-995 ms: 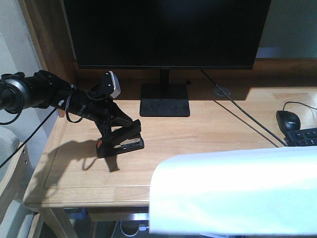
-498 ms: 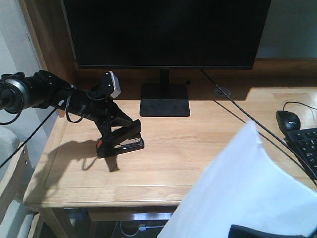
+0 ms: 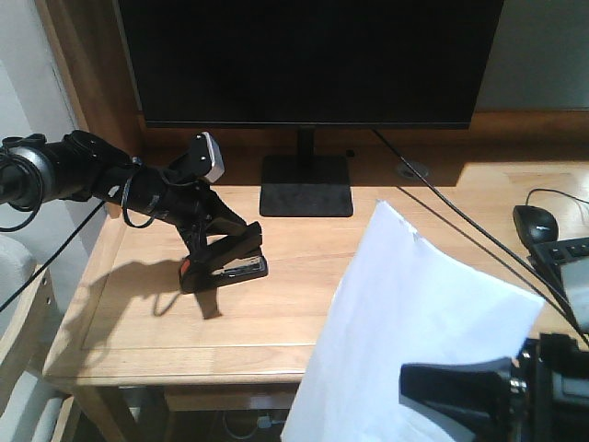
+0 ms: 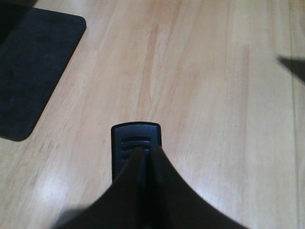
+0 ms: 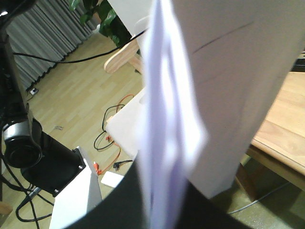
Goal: Grab stapler and paper to desk for stapling
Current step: 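Lay the paper flat on the desk beside the stapler with the right gripper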
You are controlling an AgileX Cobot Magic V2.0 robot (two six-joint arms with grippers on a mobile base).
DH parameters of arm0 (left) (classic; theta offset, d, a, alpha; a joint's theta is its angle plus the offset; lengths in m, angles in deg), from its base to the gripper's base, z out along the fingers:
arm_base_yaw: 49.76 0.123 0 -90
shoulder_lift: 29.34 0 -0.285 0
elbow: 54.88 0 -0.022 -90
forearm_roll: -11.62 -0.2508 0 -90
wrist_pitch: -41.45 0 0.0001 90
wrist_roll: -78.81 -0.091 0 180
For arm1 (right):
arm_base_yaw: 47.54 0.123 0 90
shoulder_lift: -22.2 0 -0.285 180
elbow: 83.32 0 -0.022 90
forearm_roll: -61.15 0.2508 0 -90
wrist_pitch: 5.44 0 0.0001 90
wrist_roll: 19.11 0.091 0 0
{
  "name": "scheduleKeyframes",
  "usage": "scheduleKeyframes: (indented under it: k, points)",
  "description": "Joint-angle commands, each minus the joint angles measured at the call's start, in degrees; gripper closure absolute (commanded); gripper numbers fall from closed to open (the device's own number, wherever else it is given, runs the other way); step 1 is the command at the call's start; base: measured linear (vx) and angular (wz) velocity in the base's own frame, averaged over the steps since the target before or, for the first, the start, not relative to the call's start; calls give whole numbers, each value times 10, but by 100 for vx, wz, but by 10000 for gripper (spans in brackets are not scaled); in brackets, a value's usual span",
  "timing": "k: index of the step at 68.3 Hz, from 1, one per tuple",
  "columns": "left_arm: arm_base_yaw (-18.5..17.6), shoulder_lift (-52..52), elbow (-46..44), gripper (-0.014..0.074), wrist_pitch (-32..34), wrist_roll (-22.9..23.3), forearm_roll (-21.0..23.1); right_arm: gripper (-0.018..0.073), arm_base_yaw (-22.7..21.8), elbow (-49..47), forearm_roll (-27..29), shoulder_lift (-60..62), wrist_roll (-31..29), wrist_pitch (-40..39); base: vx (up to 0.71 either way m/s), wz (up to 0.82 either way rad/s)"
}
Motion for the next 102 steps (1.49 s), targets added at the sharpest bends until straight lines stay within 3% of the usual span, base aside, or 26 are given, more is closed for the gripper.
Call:
scheduleKeyframes:
  k: [1,26,31,45,54,65,82,102]
  points:
    - [-1,-36,-15,603,-11,5,30,561,1,-35,2,-33,-23,-20,0,0]
    - [-1,-36,-15,603,-11,5,30,561,9,-96,3,-134,-45,-25,0,0]
    - [-1,-36,-15,603,-11,5,30,561,43,-106,2,-151,-48,3,0,0]
    - [-1,-36,-15,603,-11,5,30,561,188,-154,2,-210,-57,143,0,0]
    - [-1,-36,-15,603,-11,5,30,561,241,-197,2,-263,-57,222,0,0]
    - [-1,-36,-15,603,-11,5,30,561,249,-229,2,-339,-57,296,0,0]
    - [-1,-36,-15,603,-11,5,30,561,247,-231,2,-429,-57,504,0,0]
    - [-1,-36,-15,603,-11,5,30,561,247,-231,5,-480,-57,587,0,0]
